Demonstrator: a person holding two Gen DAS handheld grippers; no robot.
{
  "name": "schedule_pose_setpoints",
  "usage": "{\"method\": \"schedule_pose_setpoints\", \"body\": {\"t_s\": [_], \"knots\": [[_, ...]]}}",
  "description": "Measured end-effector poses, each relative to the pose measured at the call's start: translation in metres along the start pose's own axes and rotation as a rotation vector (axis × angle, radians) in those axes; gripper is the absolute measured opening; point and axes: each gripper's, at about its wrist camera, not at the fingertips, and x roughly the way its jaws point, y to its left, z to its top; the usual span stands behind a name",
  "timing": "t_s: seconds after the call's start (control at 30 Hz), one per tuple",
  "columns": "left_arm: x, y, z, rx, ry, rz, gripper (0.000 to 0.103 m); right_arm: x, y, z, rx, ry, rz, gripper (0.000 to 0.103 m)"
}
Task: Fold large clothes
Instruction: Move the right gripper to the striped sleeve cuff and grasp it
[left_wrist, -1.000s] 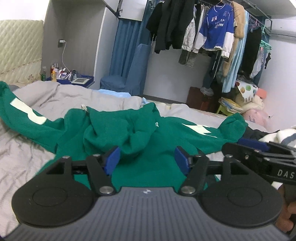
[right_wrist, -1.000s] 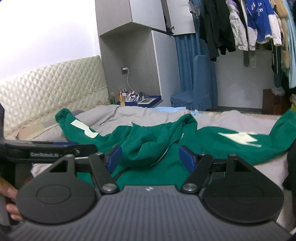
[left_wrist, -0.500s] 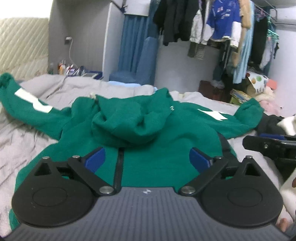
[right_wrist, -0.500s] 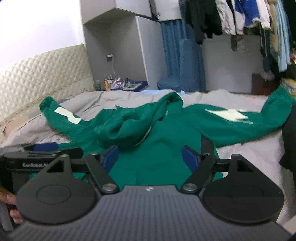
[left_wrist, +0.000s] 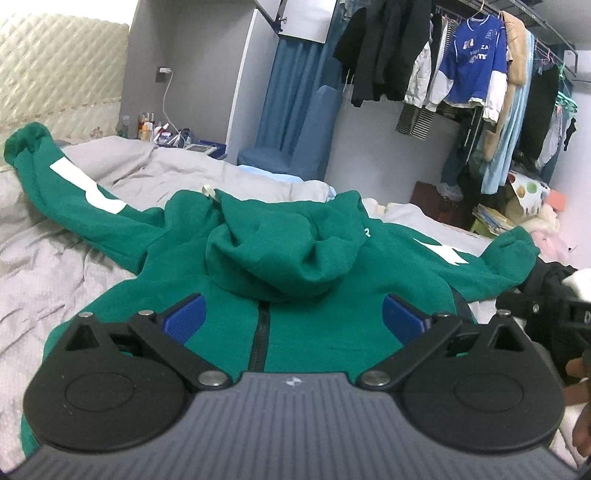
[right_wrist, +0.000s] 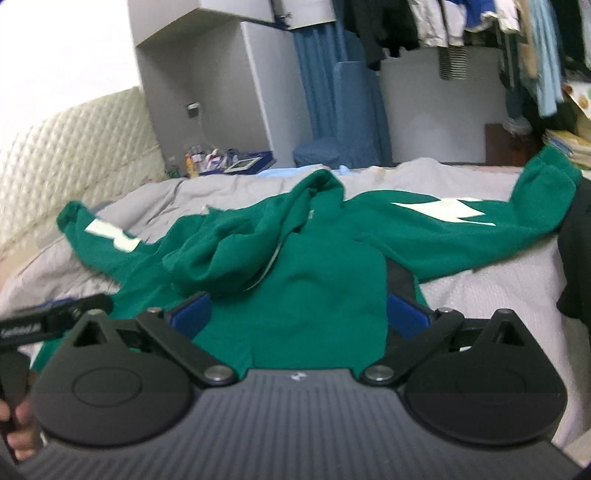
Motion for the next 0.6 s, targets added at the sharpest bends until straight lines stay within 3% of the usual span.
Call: {"method": "schedule_pose_setpoints", "body": {"t_s": [0.17,0.37,0.6], "knots": [[-0.002,0.001,-0.002,-0.008,0.001,0.000,0.103,0.017,-0.021,0.013,0.049,0.000,-0.072,0.103],[0.003,0.004,-0.008,-0.020,0.023,0.001,0.103,0.063,-0.084,0.037,0.235,0.043,-0.047,0.103],[0.018,0.008,-0.017,-0.051,0.075,-0.005,0.103,0.128,-0.159,0.022,0.349,0.116,-0.153,0.103]]}}
